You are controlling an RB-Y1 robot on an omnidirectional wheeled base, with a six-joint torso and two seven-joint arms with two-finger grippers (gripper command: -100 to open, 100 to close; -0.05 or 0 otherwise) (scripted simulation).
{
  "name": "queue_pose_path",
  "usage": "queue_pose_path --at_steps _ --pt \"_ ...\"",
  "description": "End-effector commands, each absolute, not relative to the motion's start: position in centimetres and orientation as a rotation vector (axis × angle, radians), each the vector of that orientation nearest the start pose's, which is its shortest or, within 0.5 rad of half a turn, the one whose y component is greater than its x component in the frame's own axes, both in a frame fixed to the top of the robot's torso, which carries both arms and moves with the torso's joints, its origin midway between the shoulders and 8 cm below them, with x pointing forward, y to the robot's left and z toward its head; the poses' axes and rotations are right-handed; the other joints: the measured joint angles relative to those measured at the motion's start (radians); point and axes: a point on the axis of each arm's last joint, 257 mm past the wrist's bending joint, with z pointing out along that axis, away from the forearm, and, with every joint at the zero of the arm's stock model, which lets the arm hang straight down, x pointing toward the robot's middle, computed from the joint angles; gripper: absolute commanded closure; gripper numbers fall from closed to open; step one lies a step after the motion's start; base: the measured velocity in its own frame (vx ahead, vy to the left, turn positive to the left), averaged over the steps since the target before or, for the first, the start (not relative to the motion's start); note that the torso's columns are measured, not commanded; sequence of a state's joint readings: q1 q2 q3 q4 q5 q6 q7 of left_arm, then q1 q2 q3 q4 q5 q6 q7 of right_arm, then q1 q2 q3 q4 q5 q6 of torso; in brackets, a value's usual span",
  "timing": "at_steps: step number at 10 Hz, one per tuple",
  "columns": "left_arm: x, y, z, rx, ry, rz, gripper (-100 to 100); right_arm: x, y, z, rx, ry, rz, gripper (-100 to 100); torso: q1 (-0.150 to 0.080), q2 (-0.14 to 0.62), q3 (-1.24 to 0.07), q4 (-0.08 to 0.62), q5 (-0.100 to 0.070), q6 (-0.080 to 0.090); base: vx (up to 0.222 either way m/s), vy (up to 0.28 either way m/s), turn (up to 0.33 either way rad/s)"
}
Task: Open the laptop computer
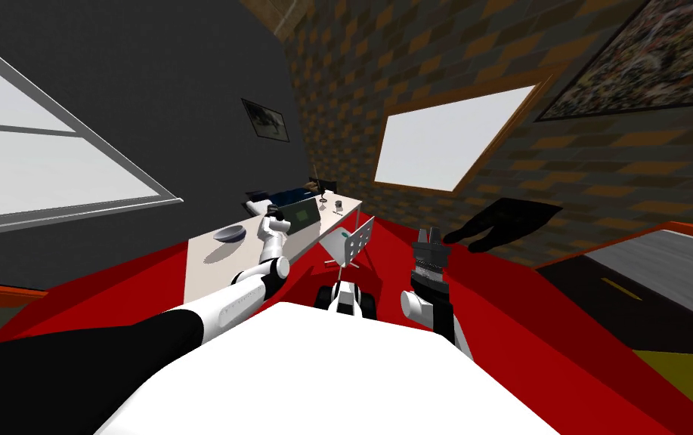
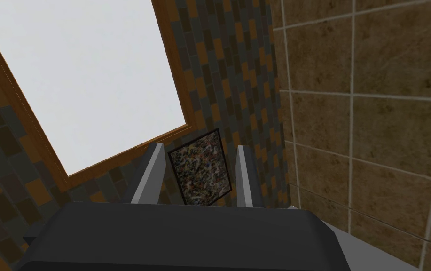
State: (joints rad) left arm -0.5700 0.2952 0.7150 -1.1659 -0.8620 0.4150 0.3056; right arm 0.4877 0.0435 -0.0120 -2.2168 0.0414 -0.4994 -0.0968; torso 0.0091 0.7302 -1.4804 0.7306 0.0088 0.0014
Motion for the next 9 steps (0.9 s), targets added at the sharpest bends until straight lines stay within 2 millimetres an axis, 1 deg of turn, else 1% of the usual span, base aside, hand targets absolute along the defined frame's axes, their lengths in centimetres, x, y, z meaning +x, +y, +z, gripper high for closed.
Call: queue_pose_path --at_steps 1,2,3,4,5,6,7,8,9 --pt "56.2 62.5 -13.8 -1.481 0.923 -0.206 100 35.6 -28.4 0.0 0.743 0.607 1.346 0 -0.002 0.0 0.0 0.0 0.0 -0.002 -0.045 0.114 -0.074" --pt "55.8 62.7 -14.3 -1.503 0.922 -0.191 100 35.6 -28.4 0.0 0.743 0.607 1.346 0 0.0 0.001 0.001 0.0 0.0 -0.001 -0.036 0.097 -0.061" --pt "57.0 61.8 -13.9 -1.518 0.935 -0.208 100 35.6 -28.4 0.0 0.743 0.607 1.346 0 -0.001 0.001 0.001 -0.001 0.001 -0.003 -0.044 0.111 -0.058" --pt "56.6 62.0 -14.5 -1.543 0.935 -0.19 100 35.6 -28.4 0.0 0.743 0.607 1.346 0 -0.001 0.001 0.001 0.0 0.0 0.0 -0.043 0.102 -0.061" --pt "57.7 61.1 -14.2 -1.56 0.95 -0.204 100 35.6 -28.4 0.0 0.743 0.607 1.346 0 -0.002 0.001 0.0 -0.001 0.0 -0.002 -0.041 0.127 -0.084" --pt "57.3 61.3 -14.7 -1.583 0.95 -0.187 100 35.6 -28.4 0.0 0.743 0.607 1.346 0 0.0 0.0 0.0 -0.001 0.001 0.0 -0.037 0.102 -0.045" --pt "58.4 60.3 -14.3 -1.602 0.965 -0.199 100 35.6 -28.4 0.0 0.743 0.607 1.346 0 -0.001 -0.001 -0.001 -0.001 0.001 -0.001 -0.062 0.12 -0.066" --pt "58.0 60.5 -14.9 -1.623 0.967 -0.183 100 35.6 -28.4 0.0 0.743 0.607 1.346 0 0.001 -0.002 -0.001 -0.001 0.0 0.0 -0.043 0.098 -0.064" --pt "59.0 59.5 -14.5 -1.638 0.985 -0.196 100 35.6 -28.4 0.0 0.743 0.607 1.346 0 -0.001 -0.002 -0.001 -0.002 0.0 -0.002 -0.04 0.102 -0.045"
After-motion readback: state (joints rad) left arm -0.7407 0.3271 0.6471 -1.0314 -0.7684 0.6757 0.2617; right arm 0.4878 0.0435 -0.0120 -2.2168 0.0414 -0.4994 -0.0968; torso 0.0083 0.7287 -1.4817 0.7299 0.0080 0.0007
